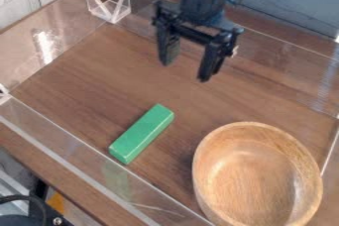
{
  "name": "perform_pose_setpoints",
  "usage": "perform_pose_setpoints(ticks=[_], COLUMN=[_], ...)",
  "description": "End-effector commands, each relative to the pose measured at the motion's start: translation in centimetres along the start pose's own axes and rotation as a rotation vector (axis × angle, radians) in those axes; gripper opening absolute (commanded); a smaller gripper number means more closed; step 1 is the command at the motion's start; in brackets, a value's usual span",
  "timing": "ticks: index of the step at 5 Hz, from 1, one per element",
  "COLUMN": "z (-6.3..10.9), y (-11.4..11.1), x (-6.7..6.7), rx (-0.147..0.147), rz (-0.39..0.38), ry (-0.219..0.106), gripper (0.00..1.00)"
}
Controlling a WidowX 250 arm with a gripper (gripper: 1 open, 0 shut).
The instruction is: Put the green block in the brown bowl
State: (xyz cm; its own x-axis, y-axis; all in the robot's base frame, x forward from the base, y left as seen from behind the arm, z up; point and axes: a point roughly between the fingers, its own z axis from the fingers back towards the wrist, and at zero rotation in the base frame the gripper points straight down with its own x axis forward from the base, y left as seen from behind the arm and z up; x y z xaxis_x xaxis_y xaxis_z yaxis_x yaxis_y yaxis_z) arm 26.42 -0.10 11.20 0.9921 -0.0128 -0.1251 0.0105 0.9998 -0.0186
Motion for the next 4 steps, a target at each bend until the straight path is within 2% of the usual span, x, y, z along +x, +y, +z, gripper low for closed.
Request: perform_pose_setpoints(ticks=[1, 2, 3, 4], z=[0.1, -1.4, -3.0, -4.6], y=[0.5, 1.2, 2.3, 2.6], x=[-2.0, -4.1, -5.8, -6.6], rx=[-0.010, -0.014, -0.016, -0.019], rz=[-0.005, -0.022, -0.029, -0.032], ry=[-0.051, -0.054, -0.083, -0.108], gripper=[1.00, 1.00, 1.00, 1.00])
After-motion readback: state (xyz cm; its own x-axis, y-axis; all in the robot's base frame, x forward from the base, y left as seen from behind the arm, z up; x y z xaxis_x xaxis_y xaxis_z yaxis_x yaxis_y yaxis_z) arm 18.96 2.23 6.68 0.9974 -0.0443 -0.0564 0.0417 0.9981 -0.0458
